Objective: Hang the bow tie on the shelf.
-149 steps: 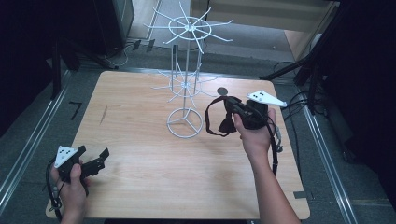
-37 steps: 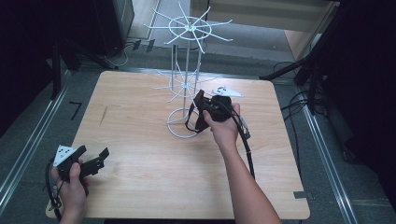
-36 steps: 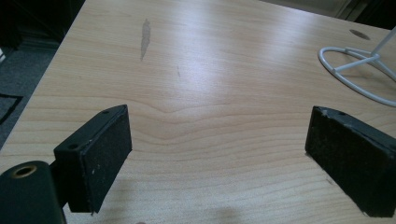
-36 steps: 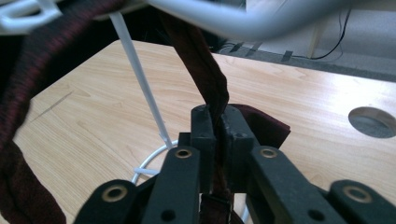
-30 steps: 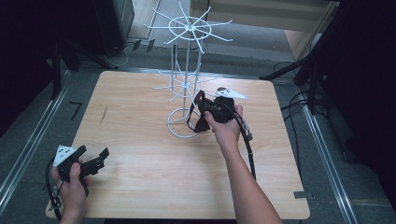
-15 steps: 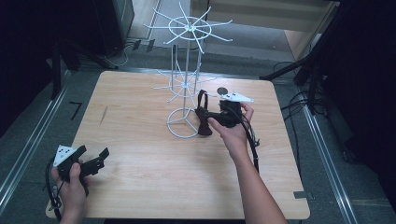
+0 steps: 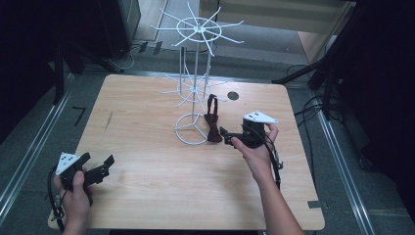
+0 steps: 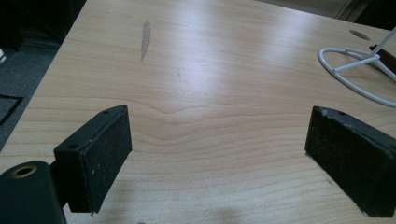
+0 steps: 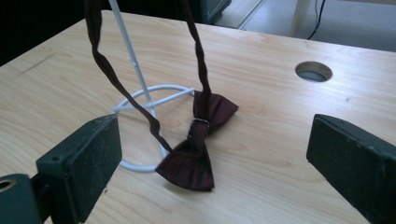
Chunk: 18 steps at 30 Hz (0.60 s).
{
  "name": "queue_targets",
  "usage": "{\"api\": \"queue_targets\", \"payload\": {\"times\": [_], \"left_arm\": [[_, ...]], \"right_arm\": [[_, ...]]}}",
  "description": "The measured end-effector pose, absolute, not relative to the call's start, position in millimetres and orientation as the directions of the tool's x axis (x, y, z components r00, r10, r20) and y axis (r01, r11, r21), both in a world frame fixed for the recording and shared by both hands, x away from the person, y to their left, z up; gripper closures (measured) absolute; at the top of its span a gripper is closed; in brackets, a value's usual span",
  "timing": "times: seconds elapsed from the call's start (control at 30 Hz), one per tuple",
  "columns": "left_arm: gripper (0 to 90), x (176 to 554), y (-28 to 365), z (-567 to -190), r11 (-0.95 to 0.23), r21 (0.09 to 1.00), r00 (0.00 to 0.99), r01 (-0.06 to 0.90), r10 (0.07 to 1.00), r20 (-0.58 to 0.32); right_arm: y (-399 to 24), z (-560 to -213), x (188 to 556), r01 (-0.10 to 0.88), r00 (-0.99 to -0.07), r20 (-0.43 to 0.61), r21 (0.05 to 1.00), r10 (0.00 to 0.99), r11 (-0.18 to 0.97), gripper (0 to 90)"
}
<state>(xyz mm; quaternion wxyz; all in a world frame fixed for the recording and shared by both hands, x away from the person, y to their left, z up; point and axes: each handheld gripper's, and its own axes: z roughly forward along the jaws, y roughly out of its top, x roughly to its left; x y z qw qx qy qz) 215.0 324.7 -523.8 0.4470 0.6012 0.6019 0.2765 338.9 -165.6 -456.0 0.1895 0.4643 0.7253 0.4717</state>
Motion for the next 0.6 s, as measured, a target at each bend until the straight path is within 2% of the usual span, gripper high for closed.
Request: {"api": "queue_targets", "payload": {"times": [0.6], "left_arm": [[7.9,214.5,324.0,-523.7,0.121,0.871,0.125,0.477,0.971,-0.203]], "right_arm": [[-213.9,-476.2,309.2,0.509,-0.443,0.185,0.857,0.877,0.077,2.1]]}}
